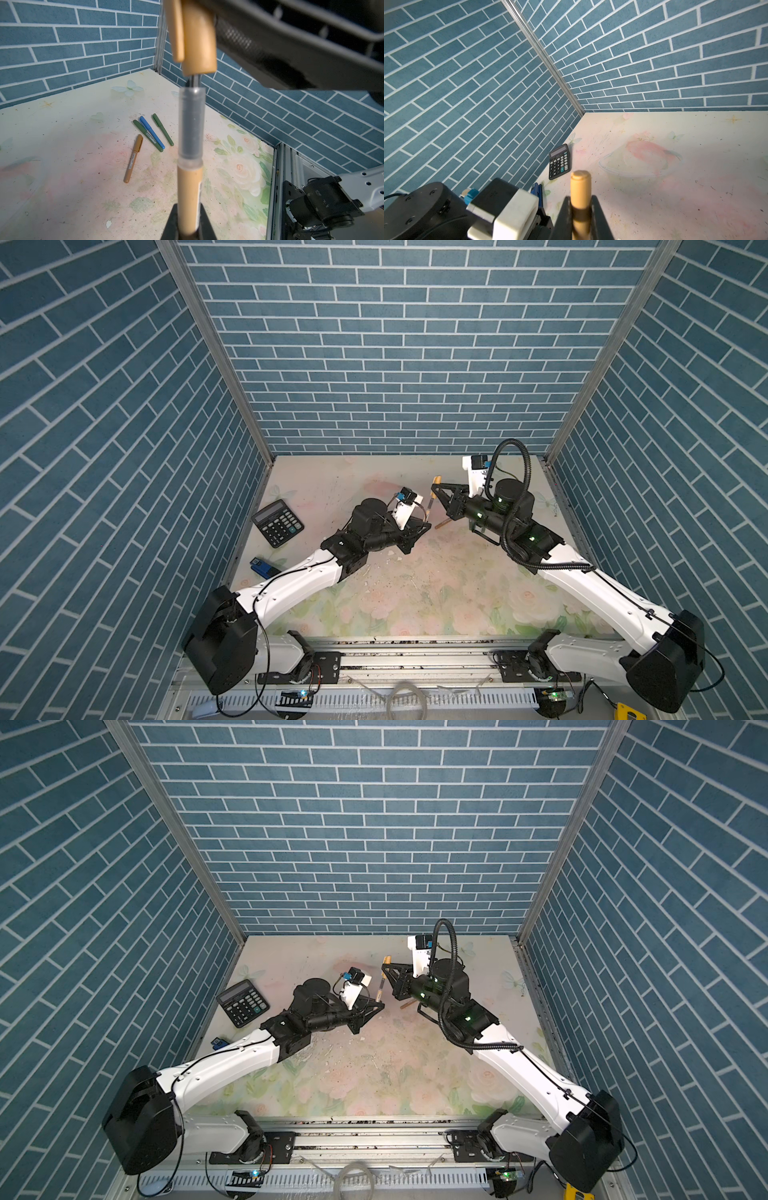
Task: Insert the pens into the pen caps
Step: 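Lower the tan cap onto the fountain pen tip with the right gripper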
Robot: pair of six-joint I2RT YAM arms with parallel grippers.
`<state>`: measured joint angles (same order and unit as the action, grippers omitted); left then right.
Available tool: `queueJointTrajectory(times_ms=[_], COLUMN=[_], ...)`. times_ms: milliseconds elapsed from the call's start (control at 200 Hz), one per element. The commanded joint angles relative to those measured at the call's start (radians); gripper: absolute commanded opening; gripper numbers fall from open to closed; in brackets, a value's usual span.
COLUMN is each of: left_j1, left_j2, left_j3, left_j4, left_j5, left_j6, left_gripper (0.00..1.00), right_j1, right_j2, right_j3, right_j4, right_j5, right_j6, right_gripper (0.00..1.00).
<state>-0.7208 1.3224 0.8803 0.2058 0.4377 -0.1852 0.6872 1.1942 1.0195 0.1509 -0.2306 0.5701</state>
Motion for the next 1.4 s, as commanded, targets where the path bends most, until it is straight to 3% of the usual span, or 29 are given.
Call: queueJointTrajectory(times_ms=[0, 185, 755, 1095, 1395], left_j1=[-0.003, -0.004, 0.000, 0.000, 0.000], left_j2=[0.008, 0.002, 0.011, 0.010, -0.004], left_j3=[0.022, 0.008, 0.009, 0.008, -0.004], left_j4=[0.013, 0.046, 0.065, 0.069, 0.098], left_j5=[-0.007, -0.004, 0.006, 0.012, 0.029], left_j6=[0.003, -0.031, -0.068, -0.068, -0.072], left_gripper=[0.00, 0.00, 0.00, 0.00, 0.00], right_j1=[0.004, 0.008, 0.021, 0.022, 0.021], right_j2=[-0.026, -0.010, -0.016, -0.026, -0.020], right_j3=[-0.013, -0.086, -0.187, -0.197, -0.182], right_j4=[0.018, 0.123, 0.276, 0.250, 0.148], right_j5=[-0.015, -0.038, -0.090, -0.081, -0.044], right_j6=[0.008, 0.076, 0.129, 0.114, 0.005], right_gripper=[0.04, 0.05, 0.06, 0.06, 0.07])
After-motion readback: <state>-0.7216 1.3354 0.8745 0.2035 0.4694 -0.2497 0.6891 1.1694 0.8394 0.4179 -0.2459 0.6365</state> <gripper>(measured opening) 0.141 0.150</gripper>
